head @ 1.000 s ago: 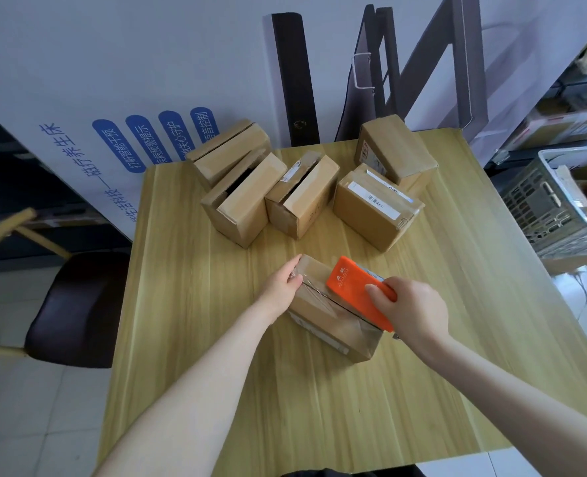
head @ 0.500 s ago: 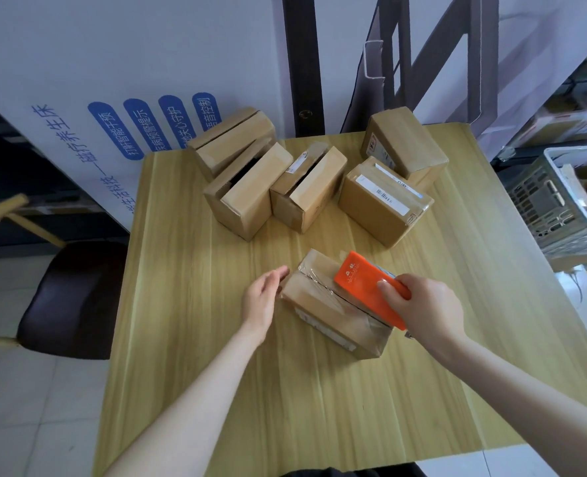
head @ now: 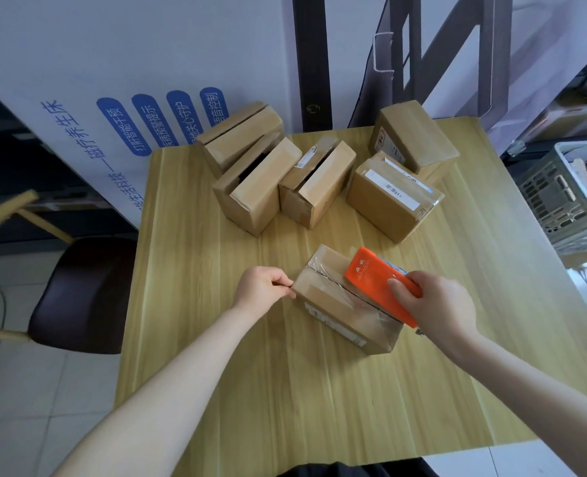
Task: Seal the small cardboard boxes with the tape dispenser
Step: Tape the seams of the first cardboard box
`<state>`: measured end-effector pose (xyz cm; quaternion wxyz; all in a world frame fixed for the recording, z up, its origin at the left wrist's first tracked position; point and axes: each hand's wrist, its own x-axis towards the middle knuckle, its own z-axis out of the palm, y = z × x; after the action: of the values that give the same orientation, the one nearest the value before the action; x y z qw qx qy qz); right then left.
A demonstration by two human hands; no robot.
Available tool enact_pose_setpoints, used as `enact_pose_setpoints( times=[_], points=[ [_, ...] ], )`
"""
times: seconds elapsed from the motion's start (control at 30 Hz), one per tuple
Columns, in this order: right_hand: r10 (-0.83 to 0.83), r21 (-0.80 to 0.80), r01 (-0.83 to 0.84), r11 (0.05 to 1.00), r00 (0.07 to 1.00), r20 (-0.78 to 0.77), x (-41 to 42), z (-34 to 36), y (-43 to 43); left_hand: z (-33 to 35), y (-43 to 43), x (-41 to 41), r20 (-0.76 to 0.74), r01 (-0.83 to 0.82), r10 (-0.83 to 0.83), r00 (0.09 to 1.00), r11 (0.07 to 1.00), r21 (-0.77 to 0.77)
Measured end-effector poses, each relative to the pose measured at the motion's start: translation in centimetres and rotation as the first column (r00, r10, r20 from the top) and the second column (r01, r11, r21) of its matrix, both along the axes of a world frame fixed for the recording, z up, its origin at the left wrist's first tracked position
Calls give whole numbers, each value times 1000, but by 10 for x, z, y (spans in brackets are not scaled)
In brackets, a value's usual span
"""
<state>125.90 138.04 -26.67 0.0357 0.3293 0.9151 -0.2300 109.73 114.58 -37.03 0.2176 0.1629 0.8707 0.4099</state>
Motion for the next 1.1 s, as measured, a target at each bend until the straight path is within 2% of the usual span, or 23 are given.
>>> enact_pose_setpoints(
  times=[0.07, 0.13, 0.17, 0.2, 0.27, 0.33, 0.4, 0.47, 0.57, 0.67, 0.73, 0.77, 0.83, 0.87, 0.93, 0.97, 1.1],
  points=[
    [1, -1, -1, 1000, 1000, -1, 1, 0, 0, 3, -2, -7, 112, 24, -22, 993, 1000, -15],
    [4, -8, -4, 1000, 1000, -7, 1, -1, 1, 5, -4, -18, 90, 154, -142, 986, 978, -140],
    [5, -9, -5, 1000, 1000, -10, 2, -1, 1, 8, -2, -23, 59, 166, -158, 986, 967, -195],
    [8, -8, -8, 1000, 1000, -12, 2, -1, 1, 10, 4, -26, 21, 131, -129, 991, 975, -182],
    [13, 2, -13, 1000, 1000, -14, 3, -2, 1, 17, 27, -25, -13, 59, -60, 998, 996, -60],
    [20, 15, -20, 1000, 1000, -10, 4, -2, 1, 24, 61, -19, 6, 119, -119, 993, 993, -10],
    [22, -1, -22, 1000, 1000, 0, 3, -2, 2, 22, 90, -12, 39, 189, -188, 981, 982, -29],
    [-7, -65, 6, 998, 1000, -15, 2, 0, 5, 17, 102, -4, -12, 175, -179, 984, 975, -139],
    [-167, -202, 136, 970, 976, -143, 2, 2, 19, 14, 97, 10, -104, 87, -118, 988, 961, -263],
    [-251, -197, 206, 958, 937, -242, 9, 5, 42, 17, 79, 21, -192, 34, -144, 971, 874, -484],
    [-280, -234, 220, 947, 922, -267, 14, 5, 53, 19, 71, 25, -322, -10, -202, 925, 834, -552],
    [-284, -246, 219, 944, 919, -273, 14, 4, 56, 22, 72, 26, -382, 18, -251, 890, 854, -520],
    [-278, -244, 212, 946, 919, -281, 14, 1, 58, 31, 84, 30, -357, 240, -378, 855, 896, -374],
    [-275, -240, 209, 948, 918, -288, 13, -1, 57, 34, 93, 34, -288, 360, -466, 837, 864, -353],
    [-259, -233, 193, 953, 920, -295, 14, -3, 55, 34, 105, 43, -167, 460, -593, 788, 746, -481],
    [-246, -240, 177, 954, 923, -297, 15, -3, 54, 32, 106, 46, -159, 416, -581, 799, 723, -551],
    [-202, -325, 90, 941, 922, -329, 24, 3, 54, 32, 79, 53, -127, 150, -298, 946, 750, -644]
  ],
)
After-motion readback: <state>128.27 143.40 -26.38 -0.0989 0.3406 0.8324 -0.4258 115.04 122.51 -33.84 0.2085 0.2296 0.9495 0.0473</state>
